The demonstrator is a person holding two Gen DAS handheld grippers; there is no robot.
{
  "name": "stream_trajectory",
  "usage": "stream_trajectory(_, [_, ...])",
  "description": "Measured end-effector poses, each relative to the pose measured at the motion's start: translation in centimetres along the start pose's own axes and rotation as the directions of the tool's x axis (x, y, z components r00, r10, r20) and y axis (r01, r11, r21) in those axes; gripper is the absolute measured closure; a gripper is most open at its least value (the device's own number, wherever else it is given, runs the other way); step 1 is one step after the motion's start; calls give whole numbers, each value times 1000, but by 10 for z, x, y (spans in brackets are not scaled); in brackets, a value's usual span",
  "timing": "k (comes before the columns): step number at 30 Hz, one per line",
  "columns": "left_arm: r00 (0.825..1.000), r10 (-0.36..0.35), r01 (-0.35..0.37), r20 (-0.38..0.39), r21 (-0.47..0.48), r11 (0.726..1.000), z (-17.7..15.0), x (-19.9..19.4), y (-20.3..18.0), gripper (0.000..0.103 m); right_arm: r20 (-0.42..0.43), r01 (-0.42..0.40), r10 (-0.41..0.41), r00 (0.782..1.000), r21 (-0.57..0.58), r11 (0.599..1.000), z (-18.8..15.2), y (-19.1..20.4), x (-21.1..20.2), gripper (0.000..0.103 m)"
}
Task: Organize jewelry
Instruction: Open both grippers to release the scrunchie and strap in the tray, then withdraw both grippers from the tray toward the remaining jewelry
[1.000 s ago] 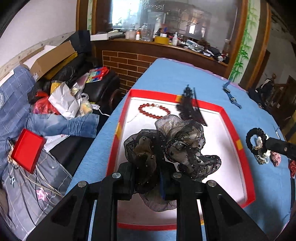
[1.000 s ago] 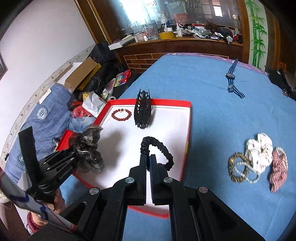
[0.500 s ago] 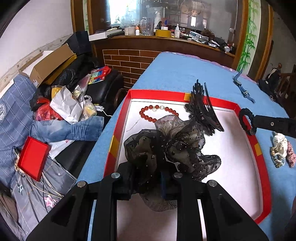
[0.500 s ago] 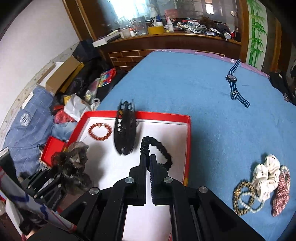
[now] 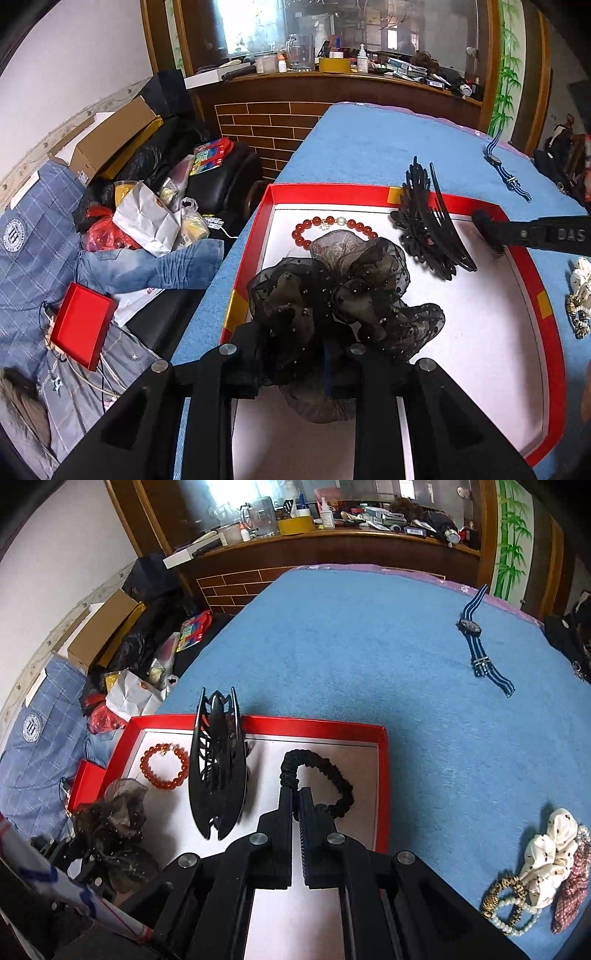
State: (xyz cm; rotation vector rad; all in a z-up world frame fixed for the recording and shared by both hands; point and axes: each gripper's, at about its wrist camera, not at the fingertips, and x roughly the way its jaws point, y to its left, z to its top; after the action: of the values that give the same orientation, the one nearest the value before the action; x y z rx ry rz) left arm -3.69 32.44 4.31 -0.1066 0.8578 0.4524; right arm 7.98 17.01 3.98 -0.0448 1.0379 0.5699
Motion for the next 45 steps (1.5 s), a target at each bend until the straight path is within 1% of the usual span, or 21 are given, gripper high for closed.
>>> stream_trajectory(12, [1000, 13, -13, 18, 7, 1000, 0, -3, -3, 78, -30, -4, 5, 1000, 14, 1000, 4, 4, 19, 98])
stream_trajectory(20, [999, 26, -27, 44, 13, 1000, 0, -8, -5, 72, -30, -32, 34, 999, 39, 999, 2, -1, 14, 96])
stream_trajectory(22, [999, 25, -26, 48, 13, 1000, 0, -8, -4, 70, -27, -43, 44, 999, 41, 998, 2, -1, 11, 93])
stream_trajectory(24, [998, 28, -29, 53, 12, 1000, 0, -9, -4, 66, -22, -53, 54, 998, 48, 997, 1, 0, 6, 88])
stream_trajectory(29, [996, 42, -42, 74, 6, 999, -2, -13, -3, 59, 3, -65, 65, 998, 46, 997, -4, 2, -11, 85])
stream_trajectory(31, [995, 48, -49, 83, 8, 999, -4, -16, -3, 59, 11, -69, 68, 998, 50, 996, -7, 2, -18, 84])
stream_trajectory(34, [993, 59, -60, 103, 6, 998, -6, -21, -5, 56, 23, -87, 86, 996, 63, 994, -15, -1, -32, 80])
stream_trajectory(36, [991, 66, -67, 113, 4, 998, -6, -24, -5, 52, 28, -98, 97, 995, 71, 993, -21, -4, -39, 79])
stream_trajectory(41, [988, 78, -78, 131, -1, 997, -8, -33, -7, 51, 39, -124, 121, 992, 77, 989, -45, -13, -62, 77])
stream_trajectory(45, [986, 79, -81, 144, 2, 997, -12, -43, -11, 49, 60, -152, 146, 987, 108, 982, -63, -27, -81, 76])
